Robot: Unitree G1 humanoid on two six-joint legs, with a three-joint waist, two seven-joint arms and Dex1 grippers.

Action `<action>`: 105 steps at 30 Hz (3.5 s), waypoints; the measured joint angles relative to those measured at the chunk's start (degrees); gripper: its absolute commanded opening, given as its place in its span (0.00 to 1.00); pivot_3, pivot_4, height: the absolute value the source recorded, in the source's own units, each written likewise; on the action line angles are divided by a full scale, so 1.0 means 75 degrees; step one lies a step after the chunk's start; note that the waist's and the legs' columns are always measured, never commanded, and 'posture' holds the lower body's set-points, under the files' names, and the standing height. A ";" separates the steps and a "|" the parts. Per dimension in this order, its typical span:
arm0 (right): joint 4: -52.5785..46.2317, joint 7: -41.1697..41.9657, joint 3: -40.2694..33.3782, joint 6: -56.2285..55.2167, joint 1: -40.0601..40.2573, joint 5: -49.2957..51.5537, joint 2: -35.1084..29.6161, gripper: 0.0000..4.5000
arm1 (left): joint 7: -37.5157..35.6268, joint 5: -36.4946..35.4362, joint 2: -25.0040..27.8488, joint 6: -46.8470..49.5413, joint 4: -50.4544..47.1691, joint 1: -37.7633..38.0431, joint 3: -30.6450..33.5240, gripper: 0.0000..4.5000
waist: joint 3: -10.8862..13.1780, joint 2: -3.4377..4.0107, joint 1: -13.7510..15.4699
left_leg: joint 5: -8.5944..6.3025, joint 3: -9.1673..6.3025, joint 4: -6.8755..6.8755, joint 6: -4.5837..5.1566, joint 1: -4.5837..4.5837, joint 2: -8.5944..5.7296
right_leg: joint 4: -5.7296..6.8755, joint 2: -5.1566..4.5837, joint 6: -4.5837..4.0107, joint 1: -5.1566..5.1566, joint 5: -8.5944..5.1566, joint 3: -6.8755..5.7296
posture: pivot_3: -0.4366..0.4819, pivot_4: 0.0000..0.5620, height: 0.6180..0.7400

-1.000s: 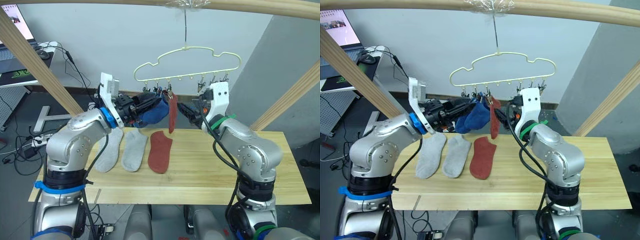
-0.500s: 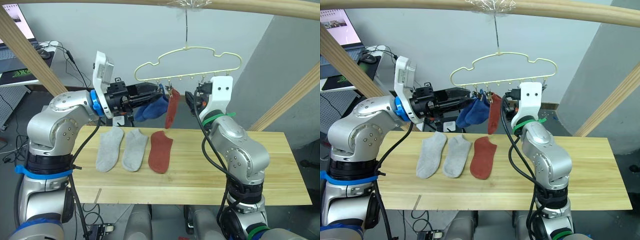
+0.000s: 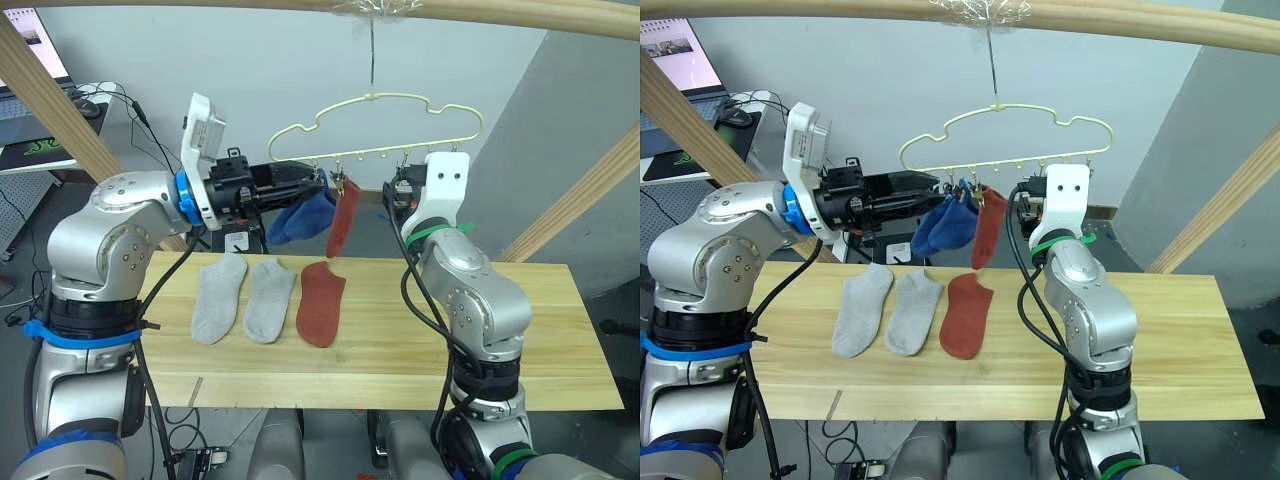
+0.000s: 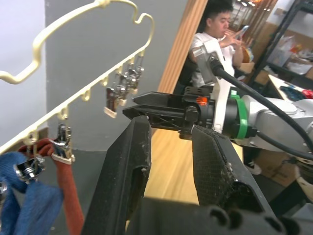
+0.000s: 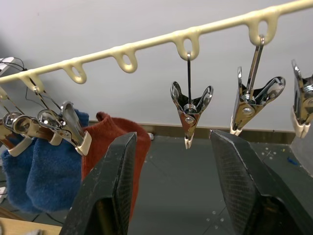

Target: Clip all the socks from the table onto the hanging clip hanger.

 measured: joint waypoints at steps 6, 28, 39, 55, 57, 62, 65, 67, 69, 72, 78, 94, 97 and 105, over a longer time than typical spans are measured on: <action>0.0485 0.0130 -0.0173 -0.0221 -0.0220 -0.0015 0.0028 0.55 | 0.0010 0.0088 -0.0001 -0.0077 0.0002 0.0016 -0.0001 0.36 | 0.0000 0.0000 0.0007 | 0.0000 0.0000 0.0000 0.0000 0.0000 0.0000 | 0.0002 0.0000 -0.0001 -0.0001 0.0001 0.0000 | 0.64 0.34 1.00; 0.2303 0.0568 -0.0443 -0.1514 -0.1217 -0.0055 -0.0265 0.55 | 0.0334 0.0113 0.0128 0.0077 -0.0333 0.0316 0.0040 0.36 | 0.0000 0.0000 0.0108 | 0.0000 0.0000 -0.0002 0.0000 -0.0001 0.0001 | 0.0003 0.0000 -0.0001 -0.0002 0.0001 -0.0001 | 0.70 0.36 1.00; 0.2769 0.0681 -0.0510 -0.1754 -0.1517 -0.0059 -0.0339 0.55 | 0.0481 0.0108 0.0129 0.0087 -0.0387 0.0354 0.0068 0.36 | 0.0000 0.0000 0.0190 | 0.0000 0.0000 -0.0002 0.0000 -0.0001 0.0000 | 0.0003 0.0001 -0.0001 -0.0003 0.0001 0.0000 | 0.70 0.37 1.00; 0.2968 0.0592 -0.0608 -0.1855 -0.1610 -0.0085 -0.0521 0.03 | 0.0571 0.0089 0.0129 0.0120 -0.0541 0.0388 0.0069 0.36 | 0.0000 0.0000 0.0190 | 0.0000 0.0001 -0.0002 0.0000 -0.0001 0.0001 | 0.0003 0.0001 -0.0001 -0.0003 0.0001 0.0000 | 0.70 0.37 1.00; 0.2968 0.0546 -0.0644 -0.1855 -0.1610 -0.0084 -0.0529 0.03 | 0.0672 0.0092 0.0129 0.0206 -0.0543 0.0389 0.0067 0.36 | 0.0000 0.0001 0.0190 | 0.0000 0.0001 -0.0003 0.0000 -0.0001 0.0002 | 0.0003 0.0001 -0.0001 -0.0004 0.0001 0.0000 | 0.70 0.37 1.00; 0.2979 0.0499 -0.0683 -0.1855 -0.1620 -0.0079 -0.0536 0.03 | 0.0915 0.0304 0.0220 0.0567 -0.0639 0.0536 -0.0165 0.36 | 0.0000 0.0001 0.0188 | 0.0000 0.0001 -0.0004 0.0001 -0.0001 0.0001 | 0.0003 0.0001 -0.0001 -0.0004 0.0001 0.0001 | 0.70 0.37 1.00; 0.2985 0.0483 -0.0737 -0.1855 -0.1647 -0.0077 -0.0536 0.03 | 0.1082 0.0310 0.0112 0.0824 -0.0676 0.0798 -0.0260 0.49 | 0.0000 0.0000 0.0188 | 0.0000 0.0001 -0.0004 0.0001 -0.0001 0.0002 | 0.0003 0.0001 -0.0001 -0.0004 0.0001 0.0000 | 0.69 0.37 1.00; 0.2987 0.0479 -0.0740 -0.1855 -0.1662 -0.0074 -0.0532 0.03 | 0.1167 0.0402 0.0106 0.0834 -0.0696 0.0941 -0.0361 0.63 | 0.0000 0.0001 0.0185 | 0.0000 0.0002 -0.0004 0.0001 0.0000 0.0002 | 0.0003 0.0001 -0.0001 -0.0004 0.0001 0.0002 | 0.69 0.37 1.00; 0.2987 0.0480 -0.0744 -0.1851 -0.1693 -0.0073 -0.0532 0.03 | 0.1205 0.0616 0.0082 0.0699 -0.0699 0.1104 -0.0527 0.76 | 0.0000 0.0001 0.0188 | 0.0000 0.0002 -0.0004 0.0000 -0.0001 0.0002 | 0.0003 0.0001 -0.0002 -0.0005 0.0001 0.0001 | 0.69 0.38 1.00; 0.2988 0.0479 -0.0747 -0.1836 -0.1726 -0.0070 -0.0526 0.03 | 0.1309 0.1027 -0.0062 0.0422 -0.0634 0.1293 -0.0865 0.97 | 0.0000 0.0001 0.0191 | 0.0000 0.0003 -0.0004 0.0000 -0.0001 0.0001 | 0.0002 0.0001 -0.0002 -0.0005 0.0001 0.0002 | 0.68 0.39 1.00; 0.2992 0.0482 -0.0760 -0.1803 -0.1747 -0.0052 -0.0501 0.03 | 0.1575 0.1957 -0.0449 -0.0166 -0.0067 0.1639 -0.1497 0.99 | 0.0000 0.0001 0.0184 | 0.0000 0.0006 -0.0006 0.0001 -0.0001 0.0003 | 0.0004 0.0003 -0.0002 -0.0009 0.0001 0.0005 | 0.67 0.39 1.00; 0.2991 0.0479 -0.0896 -0.1654 -0.1884 -0.0042 -0.0454 0.03 | 0.1688 0.4479 -0.2194 -0.2677 0.4461 0.0867 -0.3081 0.99 | 0.0000 0.0001 0.0189 | -0.0001 0.0008 -0.0006 0.0002 -0.0005 0.0002 | 0.0004 0.0005 -0.0004 -0.0014 0.0002 0.0005 | 0.65 0.39 1.00; 0.2990 0.0476 -0.0895 -0.1651 -0.1887 -0.0043 -0.0455 0.03 | 0.1783 0.4666 -0.2465 -0.3013 0.5161 0.0552 -0.3058 0.99 | 0.0000 0.0001 0.0188 | -0.0001 0.0008 -0.0007 0.0002 -0.0007 0.0002 | 0.0004 0.0005 -0.0004 -0.0014 0.0002 0.0004 | 0.64 0.39 1.00; 0.2980 0.0453 -0.0906 -0.1614 -0.1888 -0.0043 -0.0459 0.03 | 0.1971 0.5405 -0.2959 -0.3674 0.6672 0.0089 -0.3090 0.99 | 0.0000 0.0001 0.0176 | -0.0001 0.0008 -0.0007 0.0002 -0.0007 0.0002 | 0.0005 0.0005 -0.0004 -0.0014 0.0002 0.0003 | 0.63 0.40 1.00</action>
